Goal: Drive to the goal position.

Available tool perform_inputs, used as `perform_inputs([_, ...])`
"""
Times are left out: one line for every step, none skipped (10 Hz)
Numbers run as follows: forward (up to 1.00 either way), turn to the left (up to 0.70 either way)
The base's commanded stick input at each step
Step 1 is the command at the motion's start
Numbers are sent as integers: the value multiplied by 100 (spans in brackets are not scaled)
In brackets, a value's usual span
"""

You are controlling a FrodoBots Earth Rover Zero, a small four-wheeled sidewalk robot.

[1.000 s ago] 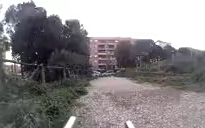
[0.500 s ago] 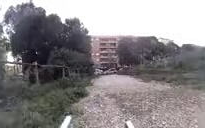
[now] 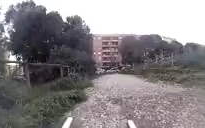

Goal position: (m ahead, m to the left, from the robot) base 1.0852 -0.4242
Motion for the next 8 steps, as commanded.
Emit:
perform_inputs([70,0])
perform_inputs([70,0])
perform_inputs([70,0])
perform_inputs([70,0])
perform_inputs([70,0])
perform_inputs([70,0])
perform_inputs([70,0])
perform_inputs([70,0])
